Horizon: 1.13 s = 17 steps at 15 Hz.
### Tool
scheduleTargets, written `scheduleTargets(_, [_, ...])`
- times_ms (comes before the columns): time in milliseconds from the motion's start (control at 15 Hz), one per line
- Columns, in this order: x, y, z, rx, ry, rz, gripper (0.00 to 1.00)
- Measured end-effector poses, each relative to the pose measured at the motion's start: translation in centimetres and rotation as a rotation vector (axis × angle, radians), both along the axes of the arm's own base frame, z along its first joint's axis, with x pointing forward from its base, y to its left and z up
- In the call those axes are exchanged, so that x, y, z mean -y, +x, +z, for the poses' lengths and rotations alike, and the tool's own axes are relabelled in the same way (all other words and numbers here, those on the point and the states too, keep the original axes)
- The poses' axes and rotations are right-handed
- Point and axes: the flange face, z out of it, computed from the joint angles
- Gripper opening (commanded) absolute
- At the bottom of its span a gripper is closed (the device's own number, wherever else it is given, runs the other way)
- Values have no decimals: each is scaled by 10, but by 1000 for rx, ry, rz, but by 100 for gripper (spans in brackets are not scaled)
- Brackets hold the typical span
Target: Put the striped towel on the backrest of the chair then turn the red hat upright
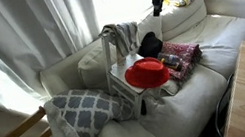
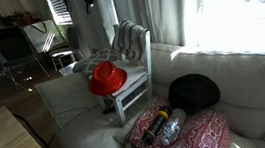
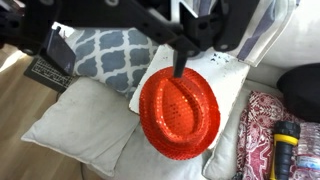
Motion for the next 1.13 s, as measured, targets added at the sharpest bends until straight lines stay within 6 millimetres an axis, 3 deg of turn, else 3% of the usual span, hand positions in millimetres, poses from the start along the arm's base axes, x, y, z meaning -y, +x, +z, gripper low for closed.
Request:
scheduleTargets(400, [12, -21, 77, 41, 23, 11, 100])
scheduleTargets(800, [12, -51, 145, 178, 23, 16, 100])
scheduleTargets(933, [12, -59, 158, 207, 22, 17, 100])
scheduleTargets(1133, [12, -63, 160, 212, 21, 17, 100])
